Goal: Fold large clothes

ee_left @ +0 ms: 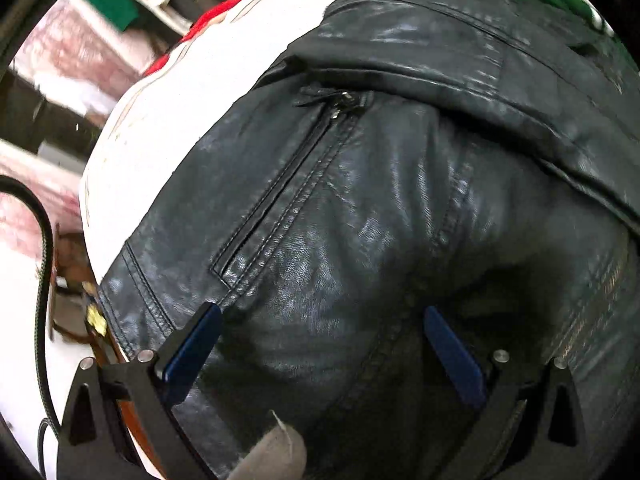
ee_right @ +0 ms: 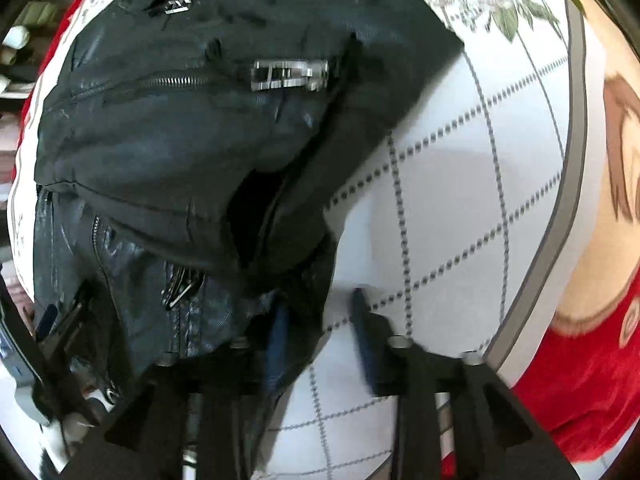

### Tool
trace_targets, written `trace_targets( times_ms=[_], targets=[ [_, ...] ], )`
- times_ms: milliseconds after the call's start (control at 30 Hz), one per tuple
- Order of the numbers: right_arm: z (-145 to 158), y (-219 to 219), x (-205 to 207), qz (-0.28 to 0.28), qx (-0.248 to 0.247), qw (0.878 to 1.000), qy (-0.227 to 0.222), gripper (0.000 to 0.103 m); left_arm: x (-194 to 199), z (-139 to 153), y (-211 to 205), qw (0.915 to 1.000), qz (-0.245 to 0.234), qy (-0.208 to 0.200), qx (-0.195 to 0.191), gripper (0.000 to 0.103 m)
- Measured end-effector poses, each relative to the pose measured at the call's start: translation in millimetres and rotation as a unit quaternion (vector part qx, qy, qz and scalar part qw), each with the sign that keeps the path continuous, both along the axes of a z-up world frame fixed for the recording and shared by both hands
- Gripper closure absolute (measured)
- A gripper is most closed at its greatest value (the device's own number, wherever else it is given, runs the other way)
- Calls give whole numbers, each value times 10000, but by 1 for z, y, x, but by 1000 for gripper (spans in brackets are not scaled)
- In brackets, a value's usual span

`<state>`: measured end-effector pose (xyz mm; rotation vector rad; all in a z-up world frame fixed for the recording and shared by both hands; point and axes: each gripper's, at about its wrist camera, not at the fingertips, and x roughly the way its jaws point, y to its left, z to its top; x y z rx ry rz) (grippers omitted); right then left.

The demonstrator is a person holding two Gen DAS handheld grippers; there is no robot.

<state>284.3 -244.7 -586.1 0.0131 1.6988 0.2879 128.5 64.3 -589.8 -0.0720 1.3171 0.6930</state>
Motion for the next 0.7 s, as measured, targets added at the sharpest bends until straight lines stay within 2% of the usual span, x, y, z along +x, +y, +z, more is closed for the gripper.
trace_targets(
  times_ms=[67,133,167,200,233,300,367,433,500,600,700],
  targets=[
    [-5,2,2,113,195,9997,5,38,0,1,3,10000,31,-85,-17,0],
    [-8,8,1,280,100,9996,-5,39,-2,6,2,9999,48,-71,83,0],
    [-6,12,0,407,-37,9992,-38,46,-3,13,-2,9997,79,39,219,0],
    [-1,14,-1,545,-140,9984,-98,59,-6,18,-6,9996,82,106,264,0],
    [3,15,-2,609,-70,9980,-126,62,-8,30,-15,9990,41,176,407,0],
    [18,4,-3,554,173,9983,-104,62,-13,50,-32,9979,-88,187,608,0],
    [36,-14,-5,487,409,9979,-143,61,-19,72,-61,9949,-344,286,907,0],
    [55,-33,-9,508,387,9975,-306,57,-28,89,-97,9917,-637,344,1059,0],
    [75,-58,-9,513,330,9969,-499,48,-36,95,-134,9883,-916,497,1116,0],
    [100,-102,-13,479,247,9961,-701,48,-45,91,-182,9823,-1268,708,1179,0],
    [113,-138,-8,440,71,9953,-857,47,-48,77,-226,9717,-1688,884,1396,0]
  ],
)
